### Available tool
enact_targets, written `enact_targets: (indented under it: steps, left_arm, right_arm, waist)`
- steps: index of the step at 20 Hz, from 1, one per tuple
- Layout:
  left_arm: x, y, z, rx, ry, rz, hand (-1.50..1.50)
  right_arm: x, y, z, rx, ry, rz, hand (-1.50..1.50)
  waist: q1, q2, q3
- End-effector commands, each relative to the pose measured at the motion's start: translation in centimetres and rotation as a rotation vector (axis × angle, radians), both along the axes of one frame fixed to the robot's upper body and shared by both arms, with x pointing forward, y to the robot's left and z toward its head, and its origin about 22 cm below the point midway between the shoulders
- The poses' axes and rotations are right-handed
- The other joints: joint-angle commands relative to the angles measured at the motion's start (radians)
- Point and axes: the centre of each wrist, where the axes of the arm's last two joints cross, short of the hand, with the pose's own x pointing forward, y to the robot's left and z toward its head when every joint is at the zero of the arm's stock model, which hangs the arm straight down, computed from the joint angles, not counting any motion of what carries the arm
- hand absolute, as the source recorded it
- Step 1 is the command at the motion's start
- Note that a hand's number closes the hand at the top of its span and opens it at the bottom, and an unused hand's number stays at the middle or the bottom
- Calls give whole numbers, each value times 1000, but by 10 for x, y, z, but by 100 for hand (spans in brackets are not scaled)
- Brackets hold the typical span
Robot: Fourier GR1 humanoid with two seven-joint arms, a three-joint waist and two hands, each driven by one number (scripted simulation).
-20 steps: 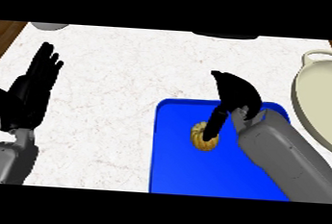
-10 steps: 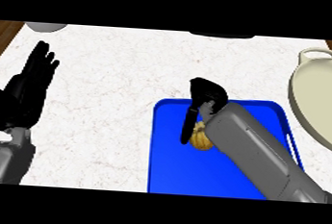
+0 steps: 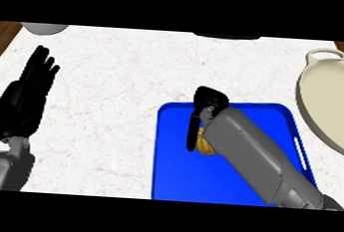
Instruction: Pick the squash from the tray and place it in the pot
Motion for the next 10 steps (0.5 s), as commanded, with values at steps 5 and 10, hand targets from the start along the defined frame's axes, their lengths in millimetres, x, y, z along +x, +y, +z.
enact_targets:
  steps: [5, 10]
  left_arm:
    - [3, 3, -3, 2, 2, 11, 0]
    - [1, -9, -1, -5, 4, 9, 0]
  right_arm:
    - [-15, 9, -11, -169, 85, -67, -150]
    - [-20, 11, -30, -189, 91, -69, -150]
  waist:
    - [-20, -3, 0]
    - [-13, -1, 1]
